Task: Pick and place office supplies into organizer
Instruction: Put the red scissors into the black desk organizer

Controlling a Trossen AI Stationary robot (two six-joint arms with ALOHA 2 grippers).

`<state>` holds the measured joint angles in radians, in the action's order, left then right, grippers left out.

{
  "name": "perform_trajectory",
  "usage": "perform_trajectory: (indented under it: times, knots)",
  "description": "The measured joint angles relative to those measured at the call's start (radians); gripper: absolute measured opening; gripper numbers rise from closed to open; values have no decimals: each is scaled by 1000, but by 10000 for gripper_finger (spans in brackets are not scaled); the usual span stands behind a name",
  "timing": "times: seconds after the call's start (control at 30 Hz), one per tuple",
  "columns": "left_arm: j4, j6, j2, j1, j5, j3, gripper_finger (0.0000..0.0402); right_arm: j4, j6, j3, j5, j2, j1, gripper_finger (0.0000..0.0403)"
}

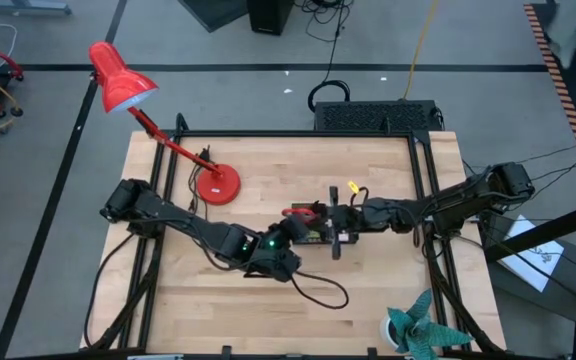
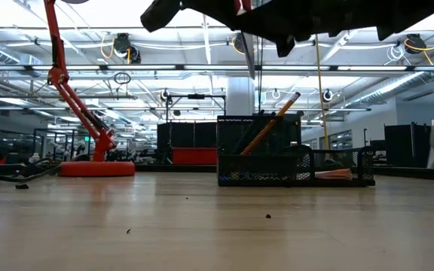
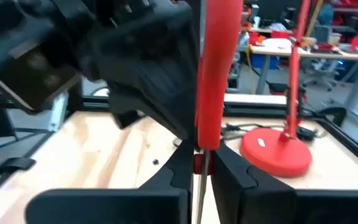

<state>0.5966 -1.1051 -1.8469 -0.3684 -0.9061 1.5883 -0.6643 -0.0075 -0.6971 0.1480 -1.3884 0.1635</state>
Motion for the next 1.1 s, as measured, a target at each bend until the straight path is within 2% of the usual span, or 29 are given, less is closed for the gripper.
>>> perform_trajectory:
  times: [0.27, 0.47, 0.57, 0.67, 0.73, 0.93, 1.1]
  knots:
    - [16, 200, 0, -33, -34, 0, 7, 21, -8, 0, 63, -2, -36, 23]
    - [100, 399, 0, -98, -207, 1, 31, 26, -5, 0, 88, -2, -60, 23]
    - [254, 602, 1, -142, -197, 1, 30, 26, 2, 0, 92, -2, -65, 23]
    - [395, 896, 1, -188, -133, 1, 7, 18, 3, 9, 93, -2, -64, 23]
    - [480, 1076, 1, -225, -132, -1, 7, -4, 6, 29, 95, -2, -66, 23]
    - [597, 1452, 14, -341, -232, -103, 5, -108, 23, 101, 112, -2, -102, 23]
    - [574, 1693, 39, -435, -344, -241, 4, -165, 30, 130, 5, -2, -147, 23]
